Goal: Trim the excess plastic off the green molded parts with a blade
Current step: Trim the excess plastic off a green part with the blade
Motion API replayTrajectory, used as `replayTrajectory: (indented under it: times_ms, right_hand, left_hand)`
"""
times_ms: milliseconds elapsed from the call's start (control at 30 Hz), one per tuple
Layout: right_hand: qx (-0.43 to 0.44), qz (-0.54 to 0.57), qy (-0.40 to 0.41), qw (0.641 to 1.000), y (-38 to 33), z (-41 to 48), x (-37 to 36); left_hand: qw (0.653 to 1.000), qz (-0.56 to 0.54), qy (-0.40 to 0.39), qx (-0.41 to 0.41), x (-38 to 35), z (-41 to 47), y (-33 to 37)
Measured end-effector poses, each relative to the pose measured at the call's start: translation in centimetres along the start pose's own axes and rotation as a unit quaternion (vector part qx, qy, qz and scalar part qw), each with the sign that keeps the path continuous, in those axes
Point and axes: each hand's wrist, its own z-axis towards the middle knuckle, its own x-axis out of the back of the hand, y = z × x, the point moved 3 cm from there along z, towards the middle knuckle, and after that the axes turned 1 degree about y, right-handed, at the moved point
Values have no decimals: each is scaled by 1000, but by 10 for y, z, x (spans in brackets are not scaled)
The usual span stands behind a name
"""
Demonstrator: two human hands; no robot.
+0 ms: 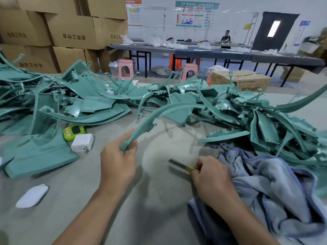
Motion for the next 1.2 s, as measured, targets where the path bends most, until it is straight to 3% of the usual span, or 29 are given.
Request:
replayTrajectory:
  times_ms: [100, 200, 267, 333, 433, 533, 633, 700, 800, 900, 1000, 1067, 1200]
  right_hand:
    - [23, 122, 66, 990, 5, -9, 13]
    - [78, 299, 152, 939, -3, -20, 28]
    - [119, 397, 133, 900, -16, -26, 31]
    - [143, 432, 100, 885, -27, -31, 27]
    - [105, 412, 106, 899, -26, -26, 22]
    - [-47, 337, 193, 920, 4, -5, 26]
    - [-159, 365, 244, 885, 35, 6, 29]
    - [-93, 429, 236, 867, 33, 7, 27]
    - [46, 458, 155, 874, 5, 2, 21]
    - [-37, 402, 146, 903, 11, 9, 17]
    - [-176, 391, 172, 887, 41, 13, 23]
    - [-161, 372, 168, 898, 45, 10, 25]
    - [-67, 196, 132, 969, 19, -5, 24]
  left_hand:
    - [999, 1, -27, -17, 2, -3, 6]
    - [993, 20, -77, -88, 2, -8, 19]
    - [983, 50, -86, -154, -1, -13, 25]
    - [972, 66, -85, -207, -4, -18, 29]
    - [964, 60, -100, -237, -5, -21, 32]
    - [968, 33, -110, -224, 0, -20, 31]
    - [975, 12, -109, -194, 2, -18, 31]
    - [977, 1, -112, -181, 2, -18, 32]
    - [972, 9, -124, -201, 1, -21, 34]
    - [974, 13, -112, -197, 4, -20, 32]
    - [986, 14, -92, -140, 8, -16, 25]
    - [995, 31, -57, -71, 8, -12, 18]
    - [997, 24, 58, 55, 9, -3, 5]
